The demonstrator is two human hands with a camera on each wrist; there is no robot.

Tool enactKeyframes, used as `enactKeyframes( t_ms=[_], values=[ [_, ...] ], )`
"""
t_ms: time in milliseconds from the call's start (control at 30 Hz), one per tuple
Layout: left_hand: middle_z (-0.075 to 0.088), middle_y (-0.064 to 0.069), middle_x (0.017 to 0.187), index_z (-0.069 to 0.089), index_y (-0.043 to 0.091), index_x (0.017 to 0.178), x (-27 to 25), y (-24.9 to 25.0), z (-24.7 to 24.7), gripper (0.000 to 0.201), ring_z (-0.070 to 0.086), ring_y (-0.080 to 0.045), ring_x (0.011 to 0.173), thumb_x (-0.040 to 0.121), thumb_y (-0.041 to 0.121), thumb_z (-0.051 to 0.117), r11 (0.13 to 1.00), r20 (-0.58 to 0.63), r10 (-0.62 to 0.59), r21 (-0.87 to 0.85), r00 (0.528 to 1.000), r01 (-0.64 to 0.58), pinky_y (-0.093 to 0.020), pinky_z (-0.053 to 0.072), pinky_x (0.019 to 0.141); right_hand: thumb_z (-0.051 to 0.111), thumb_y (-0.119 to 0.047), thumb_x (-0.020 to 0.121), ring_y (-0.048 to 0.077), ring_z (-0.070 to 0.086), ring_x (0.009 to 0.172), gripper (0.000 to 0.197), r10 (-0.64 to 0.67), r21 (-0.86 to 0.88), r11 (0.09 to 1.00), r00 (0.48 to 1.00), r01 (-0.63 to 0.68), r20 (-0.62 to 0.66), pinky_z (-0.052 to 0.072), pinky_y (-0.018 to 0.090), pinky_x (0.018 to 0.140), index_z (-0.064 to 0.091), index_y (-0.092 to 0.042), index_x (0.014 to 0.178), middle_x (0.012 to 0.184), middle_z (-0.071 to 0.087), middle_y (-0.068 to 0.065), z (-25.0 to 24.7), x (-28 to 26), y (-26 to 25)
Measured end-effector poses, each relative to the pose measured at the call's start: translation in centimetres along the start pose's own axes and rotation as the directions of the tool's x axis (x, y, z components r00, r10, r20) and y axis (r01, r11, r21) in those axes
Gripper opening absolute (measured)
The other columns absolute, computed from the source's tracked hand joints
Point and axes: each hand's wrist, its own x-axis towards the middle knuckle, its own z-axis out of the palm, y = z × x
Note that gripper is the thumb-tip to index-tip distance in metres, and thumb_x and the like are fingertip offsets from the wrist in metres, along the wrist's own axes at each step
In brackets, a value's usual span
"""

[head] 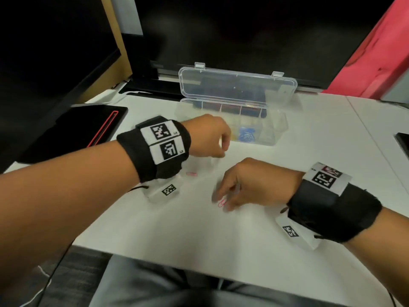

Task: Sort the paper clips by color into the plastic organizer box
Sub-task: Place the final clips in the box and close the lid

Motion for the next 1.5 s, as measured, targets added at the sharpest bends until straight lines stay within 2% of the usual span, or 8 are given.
enactKeyframes(
  t_ms=[100,233,400,700,867,1033,1267,1500],
  values=[
    [0.062,0.012,0.089,0.070,0.024,0.100,-2.3,-1.8,1.9,0.021,0.059,-0.012,0.087,0.081,0.031,0.074,0.985,0.172,-0.116,0.144,0.978,0.091,-0.025,0.047,0.076,0.067,-0.016,0.079,0.014,0.064,0.086,0.017,-0.070,-0.235,0.970,0.998,0.070,0.009,0.052,0.029,0.077,0.073,-0.020,0.094,0.092,0.073,-0.006,1.4,1.0,-0.7],
    [0.065,0.004,0.106,0.068,0.021,0.107,-3.9,-3.2,3.3,0.023,0.059,-0.019,0.099,0.085,0.024,0.070,0.975,0.194,-0.178,0.169,0.965,0.145,-0.024,0.043,0.077,0.059,-0.010,0.079,0.023,0.060,0.080,0.015,-0.031,-0.308,0.951,0.998,0.016,-0.045,0.050,0.032,0.068,0.069,-0.019,0.086,0.084,0.067,-0.001,1.8,1.3,-1.4],
    [0.066,-0.002,0.103,0.071,0.017,0.100,-4.0,-3.0,3.9,0.018,0.062,-0.022,0.090,0.086,0.012,0.061,0.979,0.162,-0.166,0.145,0.973,0.143,-0.026,0.049,0.073,0.061,-0.021,0.073,0.021,0.058,0.080,0.014,0.062,-0.230,0.971,0.998,-0.061,-0.003,0.052,0.035,0.066,0.051,-0.027,0.078,0.077,0.054,-0.009,2.3,1.4,-1.4],
    [0.052,-0.001,0.087,0.051,0.018,0.082,-3.3,-2.4,4.4,0.015,0.054,-0.021,0.074,0.081,0.028,0.063,0.963,0.209,-0.158,0.246,0.965,0.105,-0.029,0.050,0.066,0.056,-0.023,0.080,0.026,0.057,0.077,0.010,0.160,-0.195,0.965,0.984,-0.174,-0.081,0.047,0.033,0.062,0.050,-0.019,0.072,0.080,0.057,0.003,1.9,2.6,-1.1],
    [0.052,0.001,0.086,0.049,0.019,0.079,-2.9,-3.3,4.4,0.021,0.054,-0.019,0.073,0.079,0.034,0.064,0.974,0.249,-0.159,0.198,0.955,0.111,-0.030,0.051,0.066,0.058,-0.017,0.082,0.015,0.057,0.070,0.013,0.292,0.176,0.955,0.869,-0.240,-0.400,0.048,0.026,0.069,0.068,-0.009,0.077,0.069,0.063,-0.004,-1.9,4.9,0.9],
    [0.057,-0.001,0.081,0.058,0.012,0.080,-2.6,-4.2,2.8,0.026,0.055,-0.022,0.076,0.087,0.038,0.054,0.983,0.166,-0.170,0.096,0.971,0.155,-0.028,0.046,0.064,0.059,-0.012,0.082,0.019,0.059,0.081,0.012,0.299,0.212,0.954,0.708,-0.212,-0.639,0.048,0.026,0.078,0.068,-0.020,0.082,0.080,0.065,-0.003,-7.0,8.7,1.3],
    [0.059,-0.003,0.073,0.057,0.012,0.072,1.4,-6.1,-3.9,0.025,0.056,-0.023,0.071,0.084,0.033,0.053,0.967,-0.228,-0.238,-0.146,0.944,0.209,-0.031,0.047,0.065,0.052,-0.023,0.086,0.031,0.065,0.087,0.021,0.314,0.076,0.939,0.747,-0.335,-0.586,0.055,0.037,0.081,0.073,-0.026,0.086,0.091,0.073,0.004,-8.8,11.3,2.5],
    [0.055,-0.004,0.071,0.051,0.015,0.066,6.7,-6.4,-4.3,0.032,0.056,-0.024,0.070,0.085,0.039,0.058,0.972,-0.058,-0.229,0.041,0.972,0.232,-0.029,0.047,0.062,0.055,-0.026,0.090,0.017,0.059,0.088,0.015,0.117,0.016,0.985,0.590,-0.173,-0.799,0.049,0.032,0.078,0.071,-0.027,0.091,0.086,0.072,-0.008,-10.2,5.4,3.4]
  ],
)
